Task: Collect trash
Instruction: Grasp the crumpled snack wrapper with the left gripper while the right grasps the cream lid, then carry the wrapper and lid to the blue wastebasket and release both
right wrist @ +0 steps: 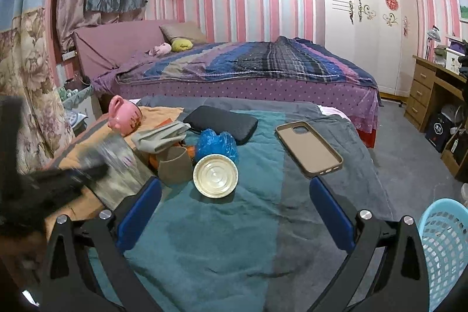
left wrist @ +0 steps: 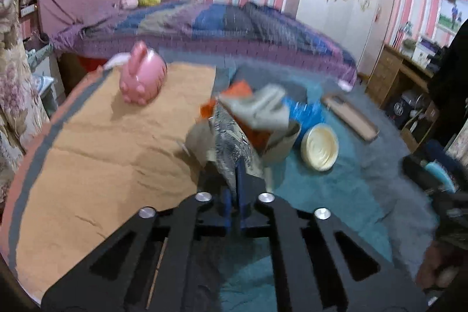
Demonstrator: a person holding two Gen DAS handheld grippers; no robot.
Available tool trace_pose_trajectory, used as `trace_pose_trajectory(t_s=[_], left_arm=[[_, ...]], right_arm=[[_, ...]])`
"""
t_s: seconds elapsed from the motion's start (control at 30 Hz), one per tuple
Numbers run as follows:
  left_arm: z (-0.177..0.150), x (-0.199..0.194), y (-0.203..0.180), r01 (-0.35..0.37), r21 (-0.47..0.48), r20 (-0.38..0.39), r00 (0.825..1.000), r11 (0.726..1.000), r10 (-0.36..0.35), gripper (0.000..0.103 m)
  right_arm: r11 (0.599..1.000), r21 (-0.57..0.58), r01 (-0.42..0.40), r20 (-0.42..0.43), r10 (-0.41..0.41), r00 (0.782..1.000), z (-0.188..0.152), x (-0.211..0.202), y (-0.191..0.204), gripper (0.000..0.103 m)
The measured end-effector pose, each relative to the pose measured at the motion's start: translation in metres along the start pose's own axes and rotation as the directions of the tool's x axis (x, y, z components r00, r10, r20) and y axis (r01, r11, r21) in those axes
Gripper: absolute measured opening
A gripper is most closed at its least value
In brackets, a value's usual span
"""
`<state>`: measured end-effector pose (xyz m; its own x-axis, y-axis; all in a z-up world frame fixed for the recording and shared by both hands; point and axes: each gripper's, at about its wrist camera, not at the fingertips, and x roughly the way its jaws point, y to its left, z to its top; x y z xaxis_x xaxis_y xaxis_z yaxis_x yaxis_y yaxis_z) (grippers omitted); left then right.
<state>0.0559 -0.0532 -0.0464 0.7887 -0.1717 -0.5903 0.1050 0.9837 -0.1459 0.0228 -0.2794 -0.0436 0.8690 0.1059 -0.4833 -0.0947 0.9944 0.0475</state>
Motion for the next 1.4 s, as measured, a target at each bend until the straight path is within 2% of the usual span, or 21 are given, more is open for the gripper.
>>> trace_pose_trajectory(t_s=[0.13, 0.23, 0.37, 0.6, 0.63, 0.7, 0.73, 0.77, 0.93, 1.13, 1.27, 1.4], left_arm=[[0.009, -0.02, 0.015, -0.007, -0.024, 0.061, 0.998, 1.0, 0.009, 0.0], [0.013, -0.024, 0.027, -0.064, -0.025, 0.081, 0.995, 0.998, 0.065, 0.0], [0.021, -0.022, 0.04, -0.108, -0.016, 0.095, 0.99, 0.994, 0.109, 0.0], [0.033, -0.012, 0.057, -0.093, -0.041, 0.095, 0.991, 0.995, 0.097, 0.0], [0.034, -0.011, 0.06, -0.083, -0.049, 0.094, 0.992, 0.995, 0.087, 0.0], [0.035, -0.009, 0.065, -0.061, -0.067, 0.094, 0.993, 0.996, 0.067, 0.0], [0.035, -0.009, 0.067, -0.052, -0.072, 0.096, 0.994, 0.996, 0.059, 0.0], [0.036, -0.01, 0.068, -0.044, -0.074, 0.1, 0.994, 0.996, 0.051, 0.0], [0.037, -0.02, 0.066, -0.021, -0.075, 0.124, 0.992, 0.997, 0.03, 0.0], [0.037, -0.053, 0.043, 0.021, -0.024, 0.206, 0.978, 0.999, -0.015, 0.0], [0.033, -0.068, 0.022, 0.065, -0.007, 0.231, 0.971, 0.998, -0.061, 0.0], [0.028, -0.086, -0.012, 0.135, 0.018, 0.26, 0.956, 0.991, -0.135, 0.0]], right_arm=[[1.0, -0.019, 0.002, -0.029, -0.003, 1.0, -0.004, 0.015, 0.008, 0.099], [1.0, -0.016, -0.004, -0.074, 0.002, 0.997, -0.006, 0.034, 0.015, 0.098], [0.999, 0.032, -0.017, -0.178, 0.023, 0.984, -0.007, 0.07, 0.025, 0.097], [0.998, 0.061, 0.021, -0.259, -0.005, 0.966, -0.005, 0.121, 0.034, 0.088], [0.998, 0.066, 0.02, -0.273, -0.002, 0.962, -0.005, 0.126, 0.034, 0.085], [0.997, 0.07, 0.03, -0.297, -0.008, 0.955, -0.006, 0.136, 0.035, 0.073], [0.997, 0.073, 0.023, -0.309, 0.001, 0.951, -0.008, 0.139, 0.035, 0.06], [0.997, 0.075, 0.02, -0.32, 0.005, 0.947, -0.009, 0.14, 0.035, 0.06], [0.998, 0.062, -0.022, -0.291, 0.039, 0.956, -0.003, 0.122, 0.037, 0.06], [0.997, 0.058, -0.06, -0.208, 0.071, 0.976, 0.008, 0.069, 0.026, 0.06], [0.997, 0.056, -0.044, -0.152, 0.052, 0.987, 0.013, 0.035, 0.014, 0.06], [0.996, 0.089, -0.021, -0.082, 0.029, 0.996, 0.016, -0.009, -0.01, 0.06]])
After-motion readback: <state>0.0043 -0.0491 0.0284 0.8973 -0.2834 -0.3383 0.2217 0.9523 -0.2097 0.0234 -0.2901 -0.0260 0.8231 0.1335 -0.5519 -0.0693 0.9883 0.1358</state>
